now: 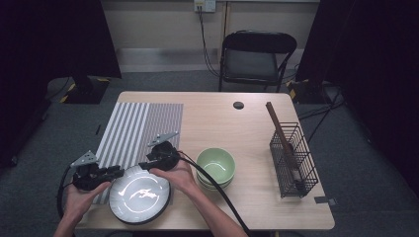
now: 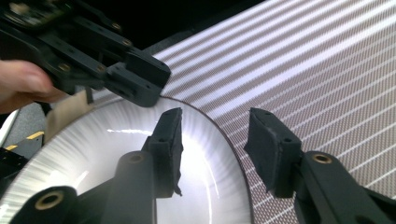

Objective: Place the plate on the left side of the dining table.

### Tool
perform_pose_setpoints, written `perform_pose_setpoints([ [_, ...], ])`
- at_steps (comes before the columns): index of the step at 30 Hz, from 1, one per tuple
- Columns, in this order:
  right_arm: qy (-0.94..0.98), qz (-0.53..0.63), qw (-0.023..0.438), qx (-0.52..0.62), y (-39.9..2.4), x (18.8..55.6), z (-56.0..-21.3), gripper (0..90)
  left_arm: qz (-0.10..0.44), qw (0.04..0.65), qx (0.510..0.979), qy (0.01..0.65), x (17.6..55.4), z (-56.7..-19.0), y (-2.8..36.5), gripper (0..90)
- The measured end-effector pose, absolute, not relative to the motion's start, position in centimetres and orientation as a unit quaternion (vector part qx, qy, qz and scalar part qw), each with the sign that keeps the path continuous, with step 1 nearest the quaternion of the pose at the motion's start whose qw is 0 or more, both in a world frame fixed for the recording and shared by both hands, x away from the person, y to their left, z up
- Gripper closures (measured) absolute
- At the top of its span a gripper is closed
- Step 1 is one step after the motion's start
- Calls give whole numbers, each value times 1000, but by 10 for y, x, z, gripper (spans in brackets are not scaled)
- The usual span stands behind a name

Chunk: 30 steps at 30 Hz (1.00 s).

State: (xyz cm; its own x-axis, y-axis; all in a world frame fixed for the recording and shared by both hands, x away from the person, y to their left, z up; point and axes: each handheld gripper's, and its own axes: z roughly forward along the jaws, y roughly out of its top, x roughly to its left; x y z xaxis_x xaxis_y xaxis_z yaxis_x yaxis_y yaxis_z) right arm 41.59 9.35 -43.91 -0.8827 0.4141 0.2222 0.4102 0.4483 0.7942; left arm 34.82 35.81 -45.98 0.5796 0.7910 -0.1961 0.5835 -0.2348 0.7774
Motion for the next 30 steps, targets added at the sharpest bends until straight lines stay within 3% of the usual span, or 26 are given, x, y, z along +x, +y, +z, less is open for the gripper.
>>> perform_pose_setpoints([
  [9, 857, 449, 6, 252, 91, 416, -458, 689, 97, 440, 780, 434, 349, -464, 357, 820],
  [15, 858, 444, 5, 257, 87, 417, -465, 773, 94, 440, 783, 429, 350, -465, 356, 843],
  [30, 851, 452, -4, 269, 80, 415, -474, 767, 86, 444, 783, 428, 352, -467, 355, 839],
])
